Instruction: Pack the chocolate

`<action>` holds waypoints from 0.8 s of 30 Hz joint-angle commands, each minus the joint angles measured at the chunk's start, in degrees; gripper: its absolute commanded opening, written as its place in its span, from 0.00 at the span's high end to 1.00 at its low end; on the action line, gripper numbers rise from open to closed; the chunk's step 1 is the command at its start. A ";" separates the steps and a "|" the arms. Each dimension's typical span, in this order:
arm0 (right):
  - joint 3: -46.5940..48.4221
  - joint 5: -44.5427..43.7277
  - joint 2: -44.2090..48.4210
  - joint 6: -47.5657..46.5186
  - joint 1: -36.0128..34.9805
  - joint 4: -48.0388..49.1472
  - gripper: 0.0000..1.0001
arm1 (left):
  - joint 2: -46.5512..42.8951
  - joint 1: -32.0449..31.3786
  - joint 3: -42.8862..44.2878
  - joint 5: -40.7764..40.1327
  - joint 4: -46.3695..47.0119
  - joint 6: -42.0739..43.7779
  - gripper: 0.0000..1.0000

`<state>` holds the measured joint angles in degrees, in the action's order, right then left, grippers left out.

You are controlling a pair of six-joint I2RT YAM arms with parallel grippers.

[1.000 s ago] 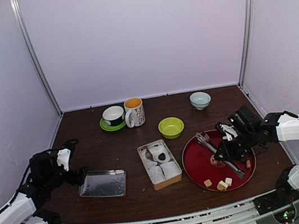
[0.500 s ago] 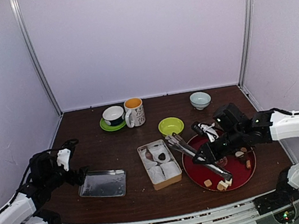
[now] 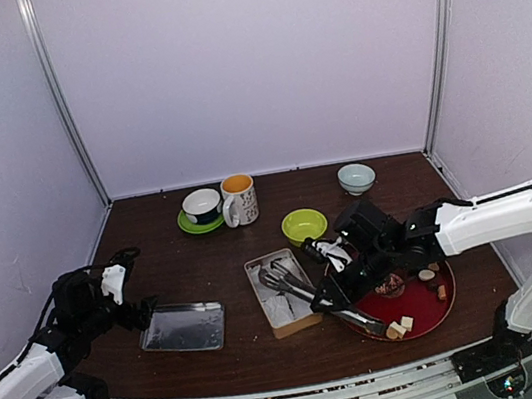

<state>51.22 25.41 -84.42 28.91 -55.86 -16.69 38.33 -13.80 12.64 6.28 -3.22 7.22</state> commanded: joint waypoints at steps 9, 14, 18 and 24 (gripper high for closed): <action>5.05 -2.83 -6.08 1.19 -1.39 2.60 0.74 | -0.18 0.28 0.69 0.72 1.50 0.78 0.02; 7.11 -4.82 -8.43 1.99 -1.37 2.61 0.74 | -0.18 0.32 0.69 0.80 1.54 0.77 0.02; 8.56 -7.15 -9.65 2.69 -1.20 2.20 0.74 | -0.18 0.30 0.71 0.83 1.51 0.83 0.02; 10.33 -7.89 -11.40 3.05 -1.11 2.09 0.73 | -0.18 0.32 0.65 0.92 1.48 0.94 0.02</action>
<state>59.53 19.86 -94.96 31.40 -56.88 -15.59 38.33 -13.80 12.64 6.33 -3.22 7.25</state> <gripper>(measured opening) 0.265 0.977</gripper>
